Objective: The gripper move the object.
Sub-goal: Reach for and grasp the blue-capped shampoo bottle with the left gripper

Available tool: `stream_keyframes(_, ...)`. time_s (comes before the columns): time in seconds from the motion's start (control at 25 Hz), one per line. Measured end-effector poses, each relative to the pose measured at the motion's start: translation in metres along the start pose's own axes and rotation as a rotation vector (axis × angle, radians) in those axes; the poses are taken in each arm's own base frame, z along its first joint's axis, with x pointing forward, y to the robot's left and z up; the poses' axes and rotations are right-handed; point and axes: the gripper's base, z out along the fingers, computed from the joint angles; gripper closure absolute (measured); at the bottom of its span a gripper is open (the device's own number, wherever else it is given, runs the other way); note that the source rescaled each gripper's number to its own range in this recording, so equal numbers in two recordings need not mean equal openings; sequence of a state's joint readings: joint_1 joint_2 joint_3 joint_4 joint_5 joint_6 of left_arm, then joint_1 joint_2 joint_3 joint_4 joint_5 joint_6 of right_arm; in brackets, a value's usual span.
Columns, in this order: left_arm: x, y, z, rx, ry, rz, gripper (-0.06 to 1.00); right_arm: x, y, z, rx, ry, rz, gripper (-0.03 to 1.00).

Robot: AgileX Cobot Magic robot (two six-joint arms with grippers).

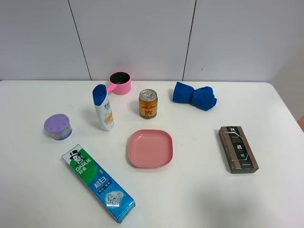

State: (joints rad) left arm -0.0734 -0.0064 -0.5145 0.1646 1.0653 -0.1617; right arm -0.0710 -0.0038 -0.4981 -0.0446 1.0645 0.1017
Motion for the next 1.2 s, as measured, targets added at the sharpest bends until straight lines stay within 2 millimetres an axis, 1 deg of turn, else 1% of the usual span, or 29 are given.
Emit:
stream_keyframes(1.0, -0.001, 0.000, 0.000, 0.000, -0.007, 0.004, -0.06, 0.000, 0.000, 0.000, 0.000, 0.000, 0.000, -0.03)
stream_keyframes(1.08, -0.007, -0.001, -0.003, 0.008, -0.056, 0.022, -0.06, 0.000, 0.000, 0.000, 0.000, 0.000, 0.000, -0.03)
stream_keyframes(1.2, -0.031, -0.006, -0.007, 0.054, -0.170, 0.040, -0.06, 0.000, 0.000, 0.000, 0.000, 0.000, 0.000, -0.03)
